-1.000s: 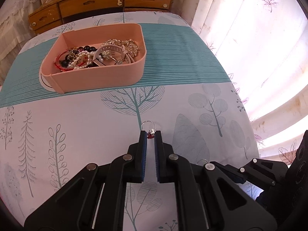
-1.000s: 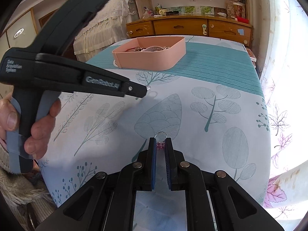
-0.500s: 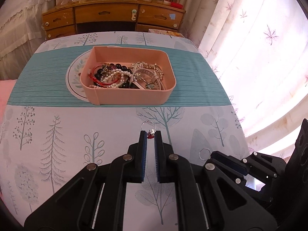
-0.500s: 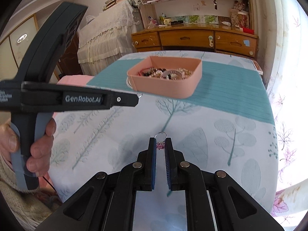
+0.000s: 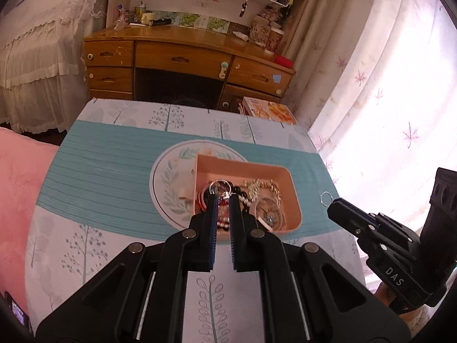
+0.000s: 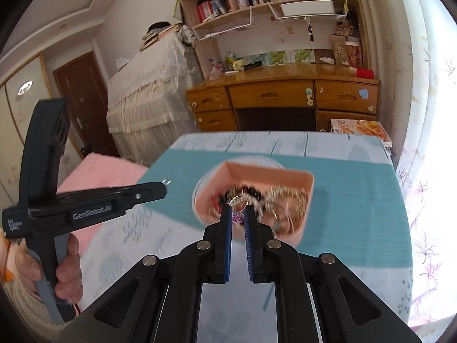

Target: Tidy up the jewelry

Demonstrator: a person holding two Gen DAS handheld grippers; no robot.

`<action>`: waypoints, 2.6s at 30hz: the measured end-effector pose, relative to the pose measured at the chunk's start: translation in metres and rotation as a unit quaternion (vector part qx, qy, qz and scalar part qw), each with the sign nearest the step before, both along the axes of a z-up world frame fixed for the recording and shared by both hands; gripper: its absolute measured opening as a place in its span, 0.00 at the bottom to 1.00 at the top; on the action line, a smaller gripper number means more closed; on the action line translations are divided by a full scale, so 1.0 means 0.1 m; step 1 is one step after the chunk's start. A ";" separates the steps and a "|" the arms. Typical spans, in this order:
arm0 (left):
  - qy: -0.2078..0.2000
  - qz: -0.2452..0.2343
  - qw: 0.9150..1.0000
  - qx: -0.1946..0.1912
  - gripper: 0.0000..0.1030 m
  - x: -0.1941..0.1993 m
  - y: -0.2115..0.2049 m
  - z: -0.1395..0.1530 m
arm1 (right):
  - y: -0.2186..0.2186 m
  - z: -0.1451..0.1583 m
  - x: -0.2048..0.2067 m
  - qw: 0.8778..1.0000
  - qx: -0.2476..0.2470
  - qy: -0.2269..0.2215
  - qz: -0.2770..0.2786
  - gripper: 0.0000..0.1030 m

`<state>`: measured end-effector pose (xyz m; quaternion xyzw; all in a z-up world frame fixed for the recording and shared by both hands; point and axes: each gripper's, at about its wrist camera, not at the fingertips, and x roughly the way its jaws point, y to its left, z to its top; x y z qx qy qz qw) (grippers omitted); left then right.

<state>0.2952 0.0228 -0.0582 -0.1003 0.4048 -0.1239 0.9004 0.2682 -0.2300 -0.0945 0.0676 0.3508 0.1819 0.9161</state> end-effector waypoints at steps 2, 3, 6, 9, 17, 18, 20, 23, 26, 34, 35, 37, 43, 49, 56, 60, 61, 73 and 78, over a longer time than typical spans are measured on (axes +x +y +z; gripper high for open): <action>-0.006 -0.002 1.000 -0.009 0.05 0.17 0.07 0.08 | 0.07 0.08 0.22 1.000 0.013 0.006 -0.006 0.09; -0.004 -0.005 1.000 -0.014 0.05 0.24 0.09 0.09 | 0.09 0.11 0.33 1.000 0.018 0.009 -0.010 0.09; 0.015 -0.022 0.999 -0.027 0.05 0.51 0.06 0.03 | 0.22 0.12 0.72 0.999 0.036 0.032 -0.020 0.09; 0.039 -0.035 0.998 -0.029 0.05 0.74 -0.06 -0.17 | 0.33 0.02 1.13 0.997 0.047 0.062 -0.030 0.09; 0.121 -0.055 0.990 -0.047 0.06 1.23 -0.29 -0.83 | 0.38 -0.59 1.82 0.987 0.063 0.131 -0.073 0.09; 0.130 -0.055 0.989 -0.048 0.06 1.26 -0.29 -0.88 | 0.37 -0.66 1.87 0.984 0.071 0.141 -0.077 0.09; 0.141 -0.055 0.987 -0.051 0.10 1.29 -0.29 -0.94 | 0.32 -0.79 1.92 0.982 0.082 0.151 -0.080 0.10; 0.140 -0.050 0.988 -0.043 0.18 1.29 -0.28 -0.97 | 0.28 -0.89 1.92 0.981 0.079 0.157 -0.084 0.10; 0.130 -0.041 0.990 -0.040 0.33 1.24 -0.22 -0.94 | 0.20 -0.91 1.89 0.980 0.093 0.150 -0.089 0.10; 0.098 -0.026 0.995 -0.026 0.35 0.85 -0.11 -0.68 | 0.00 -0.73 1.55 0.981 0.105 0.127 -0.098 0.10; 0.094 -0.026 0.995 -0.021 0.35 0.77 -0.12 -0.64 | -0.02 -0.69 1.48 0.982 0.104 0.125 -0.100 0.10; 0.086 -0.027 0.996 -0.013 0.35 0.64 -0.13 -0.56 | -0.07 -0.62 1.35 0.982 0.101 0.119 -0.102 0.10; 0.065 -0.039 0.997 0.003 0.35 0.09 -0.21 -0.34 | -0.11 -0.44 0.81 0.987 0.058 0.102 -0.112 0.11; 0.033 -0.045 0.998 0.021 0.53 -0.68 -0.31 -0.17 | -0.13 -0.23 0.11 0.989 0.025 0.083 -0.119 0.11; 0.017 -0.028 0.999 0.034 0.60 -1.55 -0.35 -0.14 | -0.14 0.00 -0.84 0.991 -0.004 0.043 -0.126 0.26; 0.007 -0.008 0.998 0.056 0.60 -1.93 -0.35 -0.12 | -0.10 0.07 -1.31 0.992 -0.017 0.038 -0.123 0.26; 0.003 -0.002 0.998 0.061 0.61 -2.03 -0.35 -0.10 | -0.09 0.08 -1.42 0.991 -0.016 0.038 -0.124 0.27; -0.043 0.033 0.992 0.114 0.80 -2.76 -0.42 0.08 | -0.02 0.07 -2.57 0.990 -0.002 0.030 -0.141 0.36; -0.047 0.055 0.991 0.116 0.80 -2.82 -0.38 0.14 | 0.16 0.19 -2.85 0.993 -0.024 0.006 -0.119 0.38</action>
